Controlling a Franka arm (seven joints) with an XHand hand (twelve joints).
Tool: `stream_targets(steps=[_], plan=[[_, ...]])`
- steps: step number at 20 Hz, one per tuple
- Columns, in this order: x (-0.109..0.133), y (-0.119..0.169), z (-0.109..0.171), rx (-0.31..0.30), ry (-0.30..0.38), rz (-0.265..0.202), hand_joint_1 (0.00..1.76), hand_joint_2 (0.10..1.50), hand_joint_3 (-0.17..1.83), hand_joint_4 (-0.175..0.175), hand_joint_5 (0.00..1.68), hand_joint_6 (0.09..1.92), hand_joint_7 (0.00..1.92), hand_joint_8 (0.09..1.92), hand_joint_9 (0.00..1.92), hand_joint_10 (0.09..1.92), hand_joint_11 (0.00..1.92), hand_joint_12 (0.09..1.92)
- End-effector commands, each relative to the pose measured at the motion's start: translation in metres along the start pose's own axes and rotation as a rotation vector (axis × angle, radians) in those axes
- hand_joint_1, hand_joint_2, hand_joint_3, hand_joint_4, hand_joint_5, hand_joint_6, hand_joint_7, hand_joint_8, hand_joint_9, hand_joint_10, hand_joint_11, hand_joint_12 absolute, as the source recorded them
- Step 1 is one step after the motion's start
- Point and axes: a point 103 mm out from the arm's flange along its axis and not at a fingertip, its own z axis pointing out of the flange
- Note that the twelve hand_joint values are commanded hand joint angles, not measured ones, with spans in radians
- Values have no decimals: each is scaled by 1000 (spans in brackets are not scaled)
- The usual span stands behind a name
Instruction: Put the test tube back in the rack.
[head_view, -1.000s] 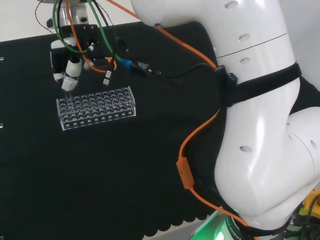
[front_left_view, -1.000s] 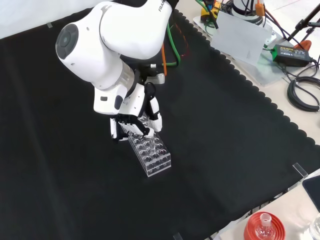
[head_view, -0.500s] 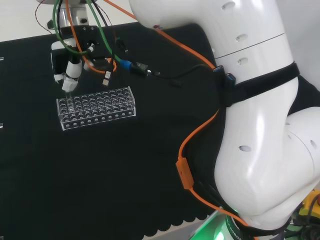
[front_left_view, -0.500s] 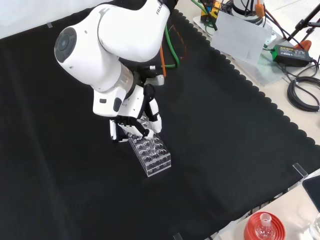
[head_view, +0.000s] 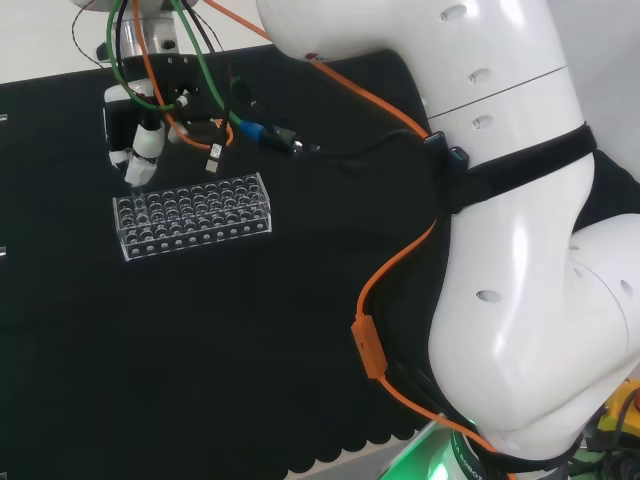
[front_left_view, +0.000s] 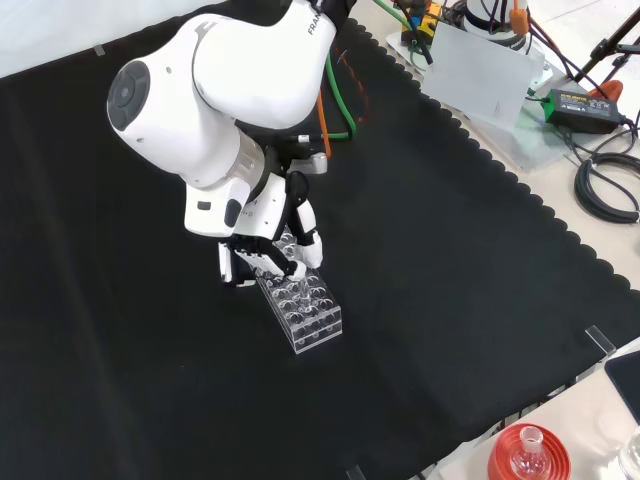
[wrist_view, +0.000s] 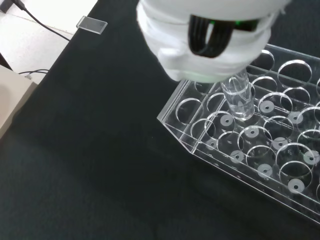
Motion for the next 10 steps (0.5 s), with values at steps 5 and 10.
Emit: stream_targets(steps=[5, 10], plan=[[-9, 3, 16, -3, -1, -3, 1434, 663, 520, -175, 1400, 338, 1561, 343, 1428, 87, 473, 1374], [-11, 6, 22, -3, 5, -9, 1434, 663, 520, -175, 1400, 337, 1561, 342, 1428, 87, 473, 1374]])
